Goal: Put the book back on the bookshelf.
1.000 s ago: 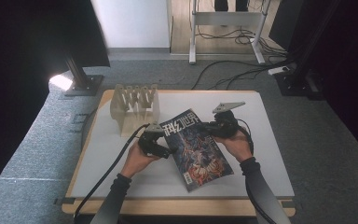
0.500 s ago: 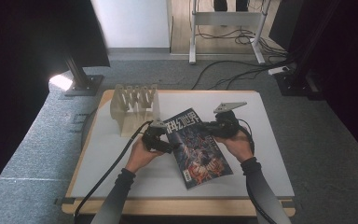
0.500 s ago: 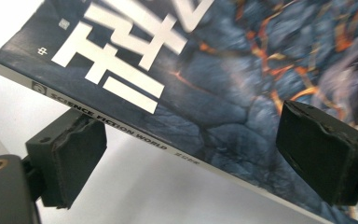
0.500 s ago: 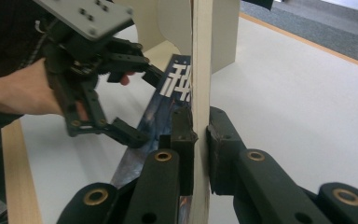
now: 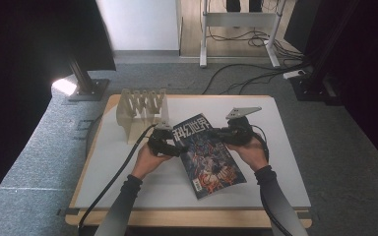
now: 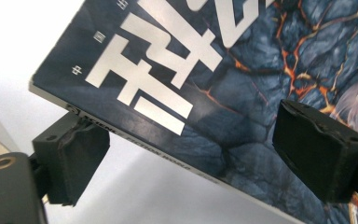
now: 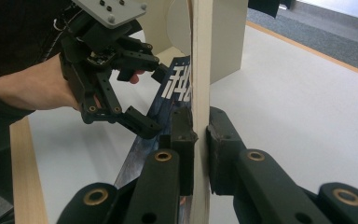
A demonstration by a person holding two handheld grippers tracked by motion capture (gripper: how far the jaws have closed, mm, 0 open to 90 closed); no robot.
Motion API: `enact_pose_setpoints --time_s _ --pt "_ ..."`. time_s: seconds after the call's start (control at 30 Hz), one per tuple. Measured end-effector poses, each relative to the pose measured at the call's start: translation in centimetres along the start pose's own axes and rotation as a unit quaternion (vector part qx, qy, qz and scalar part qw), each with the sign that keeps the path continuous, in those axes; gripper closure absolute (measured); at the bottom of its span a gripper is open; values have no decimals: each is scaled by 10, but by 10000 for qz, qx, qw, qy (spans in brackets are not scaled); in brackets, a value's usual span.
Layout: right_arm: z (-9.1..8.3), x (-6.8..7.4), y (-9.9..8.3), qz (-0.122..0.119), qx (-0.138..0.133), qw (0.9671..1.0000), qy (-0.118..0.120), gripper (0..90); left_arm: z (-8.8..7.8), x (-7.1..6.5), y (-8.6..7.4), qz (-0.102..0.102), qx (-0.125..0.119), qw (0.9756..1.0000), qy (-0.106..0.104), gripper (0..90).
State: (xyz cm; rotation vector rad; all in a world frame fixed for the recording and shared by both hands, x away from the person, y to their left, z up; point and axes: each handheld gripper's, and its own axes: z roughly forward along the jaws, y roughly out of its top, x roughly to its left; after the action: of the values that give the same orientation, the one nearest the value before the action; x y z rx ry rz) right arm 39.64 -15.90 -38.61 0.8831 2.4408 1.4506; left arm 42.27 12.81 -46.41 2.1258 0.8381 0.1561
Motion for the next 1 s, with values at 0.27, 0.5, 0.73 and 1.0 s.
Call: enact_pose_setpoints --time_s 0.27,0.5,0.73,1.0 --pt "-2 -6 -4 115 -11 9999 -91 811 -18 -12 6 235 -376 9987 265 298" --pt "-5 -6 -4 115 -49 9999 -87 811 -28 -13 10 116 -387 9992 50 483" --pt "-5 -8 -5 91 -39 9998 -143 811 -42 -19 16 186 -464 9987 85 591" --pt "-14 -9 -1 35 -130 9995 -294 812 -70 -34 36 540 -717 9958 188 685"
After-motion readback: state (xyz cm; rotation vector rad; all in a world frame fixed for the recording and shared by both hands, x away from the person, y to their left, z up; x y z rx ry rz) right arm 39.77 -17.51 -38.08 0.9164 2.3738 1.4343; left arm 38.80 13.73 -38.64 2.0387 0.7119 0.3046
